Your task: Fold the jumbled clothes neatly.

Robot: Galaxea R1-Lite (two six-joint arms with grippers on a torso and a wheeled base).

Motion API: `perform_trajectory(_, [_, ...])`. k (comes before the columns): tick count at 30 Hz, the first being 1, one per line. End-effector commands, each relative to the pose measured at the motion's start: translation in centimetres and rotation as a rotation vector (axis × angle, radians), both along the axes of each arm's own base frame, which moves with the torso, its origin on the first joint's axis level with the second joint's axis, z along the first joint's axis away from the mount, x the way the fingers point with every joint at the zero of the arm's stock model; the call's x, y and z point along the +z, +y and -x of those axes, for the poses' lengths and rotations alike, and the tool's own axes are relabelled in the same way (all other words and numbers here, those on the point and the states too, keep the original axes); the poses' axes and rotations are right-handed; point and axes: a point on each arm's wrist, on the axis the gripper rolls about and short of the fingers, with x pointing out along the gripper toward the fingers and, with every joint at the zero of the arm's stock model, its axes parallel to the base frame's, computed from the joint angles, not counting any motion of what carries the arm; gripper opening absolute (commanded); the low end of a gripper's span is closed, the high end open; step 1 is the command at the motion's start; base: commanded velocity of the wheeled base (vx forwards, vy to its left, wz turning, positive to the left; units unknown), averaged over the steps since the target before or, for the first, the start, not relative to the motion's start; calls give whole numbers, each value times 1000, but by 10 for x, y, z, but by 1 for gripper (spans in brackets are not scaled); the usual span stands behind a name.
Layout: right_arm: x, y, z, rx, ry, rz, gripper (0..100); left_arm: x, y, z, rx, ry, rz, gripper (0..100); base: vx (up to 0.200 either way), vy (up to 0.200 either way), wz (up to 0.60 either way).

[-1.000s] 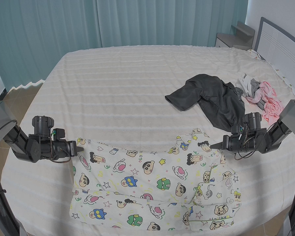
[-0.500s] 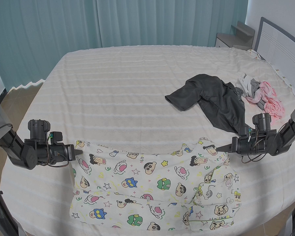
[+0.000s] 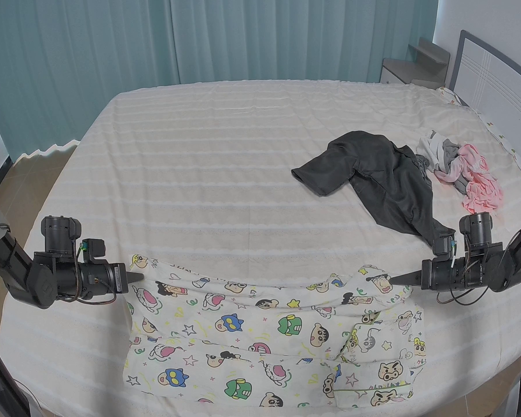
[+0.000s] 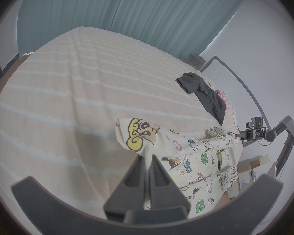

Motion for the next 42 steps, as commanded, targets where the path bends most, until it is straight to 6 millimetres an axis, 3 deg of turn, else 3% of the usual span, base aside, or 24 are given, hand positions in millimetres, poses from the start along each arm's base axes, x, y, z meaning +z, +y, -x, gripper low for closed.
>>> perform_trajectory(1, [3,0,16,18,-6,11,0,3,0,9,1,0,-1,0,0,0,0])
perform_trajectory(21, [-29,-2,72,129,72,100,0,-31,-2,54,-69,144,-78,0,0,0,0])
perform_trajectory(40, [-65,-14,80,104,199,183,0,-57,-3,71,-82,276,-79,0,0,0,0])
perform_trajectory(41, [-66,-14,80,103,201,183,0,-58,-3,73,-82,281,-79,100,0,0,0])
perform_trajectory(42, [-66,-14,80,104,203,183,0,-58,-4,74,-86,283,-78,100,0,0,0])
